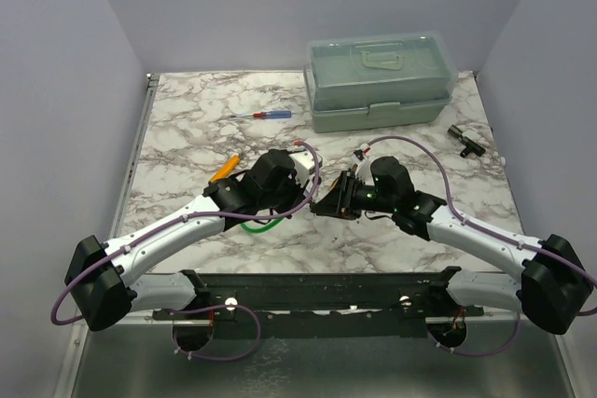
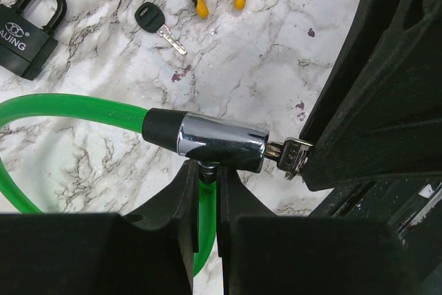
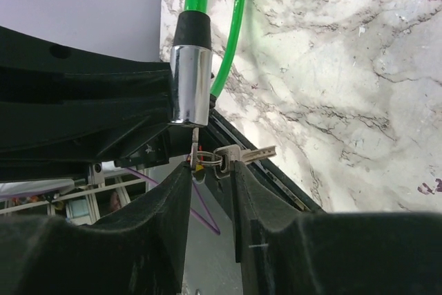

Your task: Unlock with the key

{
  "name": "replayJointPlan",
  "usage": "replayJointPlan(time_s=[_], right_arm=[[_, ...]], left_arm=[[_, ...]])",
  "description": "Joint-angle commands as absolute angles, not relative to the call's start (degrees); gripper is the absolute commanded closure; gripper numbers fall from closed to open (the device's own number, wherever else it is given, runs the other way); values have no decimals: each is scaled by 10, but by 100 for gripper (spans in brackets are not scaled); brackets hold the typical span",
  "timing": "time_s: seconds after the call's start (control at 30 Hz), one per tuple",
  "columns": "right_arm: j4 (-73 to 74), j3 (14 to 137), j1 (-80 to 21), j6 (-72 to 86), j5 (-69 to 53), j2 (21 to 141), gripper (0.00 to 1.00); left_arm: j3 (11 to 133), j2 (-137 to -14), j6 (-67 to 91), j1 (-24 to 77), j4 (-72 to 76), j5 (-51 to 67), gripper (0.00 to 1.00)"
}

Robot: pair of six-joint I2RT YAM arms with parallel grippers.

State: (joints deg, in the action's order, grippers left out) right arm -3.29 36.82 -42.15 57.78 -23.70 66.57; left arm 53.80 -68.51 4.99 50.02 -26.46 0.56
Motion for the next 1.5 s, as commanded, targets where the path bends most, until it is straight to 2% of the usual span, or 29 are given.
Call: replayJointPlan(time_s=[0.0, 0.37, 0.67, 0.83, 1.1, 1.47], right_arm=[[-41, 378, -419, 568, -254, 679, 67], [-15, 404, -418, 549, -232, 667, 69], [-25, 403, -419, 552, -235, 677, 75], [-25, 404, -419, 552, -234, 680, 82], [-23, 402, -419, 555, -228, 681, 100], [-28, 404, -419, 555, -217, 690, 100]], left_arm=[[540, -679, 49, 504, -253, -10, 100], [541, -684, 48, 503, -255, -9, 100], [541, -683, 48, 503, -255, -5, 100], [541, -682, 48, 504, -256, -1, 100], [541, -679, 47, 503, -254, -1, 100], [538, -664, 42, 504, -250, 62, 100]])
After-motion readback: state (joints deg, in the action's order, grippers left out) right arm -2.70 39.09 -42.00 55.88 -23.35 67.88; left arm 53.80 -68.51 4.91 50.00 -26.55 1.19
